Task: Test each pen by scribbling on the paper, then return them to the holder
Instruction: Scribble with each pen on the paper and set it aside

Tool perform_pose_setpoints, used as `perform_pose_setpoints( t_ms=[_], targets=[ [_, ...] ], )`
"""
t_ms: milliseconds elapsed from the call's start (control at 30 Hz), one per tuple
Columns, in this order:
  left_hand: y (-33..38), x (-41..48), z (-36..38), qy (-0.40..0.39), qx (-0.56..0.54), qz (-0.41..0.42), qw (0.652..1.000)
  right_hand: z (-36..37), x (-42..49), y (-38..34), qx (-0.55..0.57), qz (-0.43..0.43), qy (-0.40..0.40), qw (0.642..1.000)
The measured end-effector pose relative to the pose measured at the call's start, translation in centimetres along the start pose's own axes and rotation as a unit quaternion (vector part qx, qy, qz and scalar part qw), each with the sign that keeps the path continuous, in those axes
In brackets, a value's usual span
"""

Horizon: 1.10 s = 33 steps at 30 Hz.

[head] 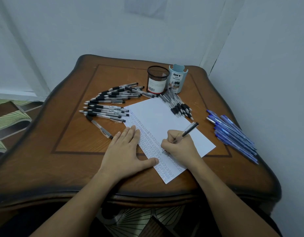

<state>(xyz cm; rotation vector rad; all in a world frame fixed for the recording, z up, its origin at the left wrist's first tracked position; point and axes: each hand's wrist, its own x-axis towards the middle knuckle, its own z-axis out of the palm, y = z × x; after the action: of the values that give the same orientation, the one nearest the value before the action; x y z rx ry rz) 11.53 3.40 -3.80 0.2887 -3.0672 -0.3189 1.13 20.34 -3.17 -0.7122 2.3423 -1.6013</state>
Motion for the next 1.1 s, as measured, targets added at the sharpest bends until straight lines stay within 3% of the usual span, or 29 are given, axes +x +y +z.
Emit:
perform_pose_setpoints(
  t_ms=[300, 533, 800, 1100],
  targets=[
    [0.0, 0.0, 0.0, -0.006, -0.001, 0.0, 1.0, 0.0, 0.1, 0.3, 0.003, 0.012, -0.016, 1.0],
    [-0.2, 0.2, 0.0, -0.009, -0.002, -0.001, 1.0, -0.9, 1.0, -0.3, 0.152, 0.072, 0.026, 0.986],
    [-0.1, 0.2, -0.1, -0.01, 0.001, -0.002, 1.0, -1.1, 1.4, -1.6, 0.122, 0.104, -0.028, 0.987],
    [0.0, 0.1, -0.2, -0.012, -0.004, -0.007, 1.0, -0.9, 1.4, -2.4, 0.129, 0.091, -0.025, 0.987]
  ],
)
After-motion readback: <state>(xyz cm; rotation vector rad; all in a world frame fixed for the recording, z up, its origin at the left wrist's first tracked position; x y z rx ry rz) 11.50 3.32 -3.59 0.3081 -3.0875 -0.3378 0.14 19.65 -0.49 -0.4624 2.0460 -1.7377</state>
